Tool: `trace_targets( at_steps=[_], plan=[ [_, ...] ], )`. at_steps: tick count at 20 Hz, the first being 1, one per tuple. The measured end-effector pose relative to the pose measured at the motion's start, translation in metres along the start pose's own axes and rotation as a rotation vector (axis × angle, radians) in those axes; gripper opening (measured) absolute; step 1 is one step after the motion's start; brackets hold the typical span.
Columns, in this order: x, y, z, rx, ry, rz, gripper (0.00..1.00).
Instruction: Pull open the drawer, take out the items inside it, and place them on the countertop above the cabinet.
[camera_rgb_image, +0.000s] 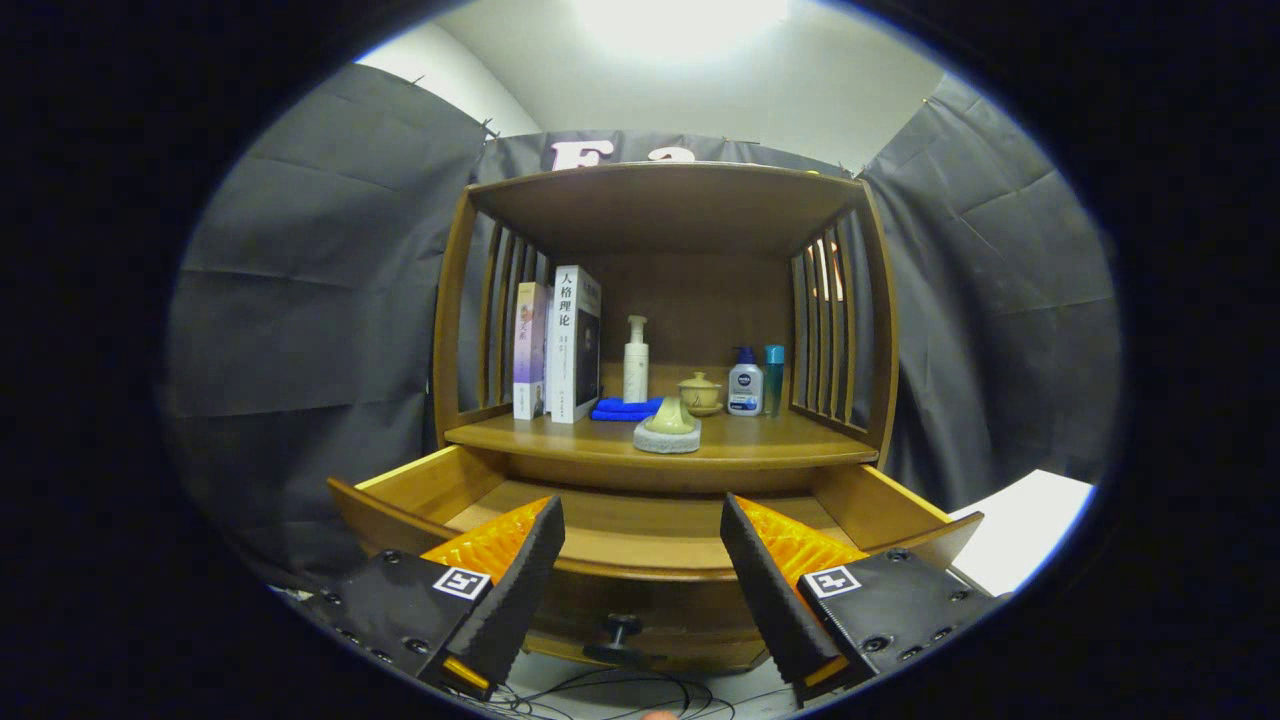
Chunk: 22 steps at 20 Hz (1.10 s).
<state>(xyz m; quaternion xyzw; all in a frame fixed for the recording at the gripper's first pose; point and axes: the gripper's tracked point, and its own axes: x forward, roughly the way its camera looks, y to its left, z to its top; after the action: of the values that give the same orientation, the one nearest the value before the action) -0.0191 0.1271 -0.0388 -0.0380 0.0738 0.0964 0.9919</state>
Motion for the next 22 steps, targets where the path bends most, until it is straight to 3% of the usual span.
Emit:
trace_targets(
  at_steps=[12,22],
  plan=[
    [-0.009,0.009,-0.085,0.022,0.132,0.009,1.0],
    [0.003,0.014,-0.109,0.045,0.188,-0.037,0.97]
  ],
)
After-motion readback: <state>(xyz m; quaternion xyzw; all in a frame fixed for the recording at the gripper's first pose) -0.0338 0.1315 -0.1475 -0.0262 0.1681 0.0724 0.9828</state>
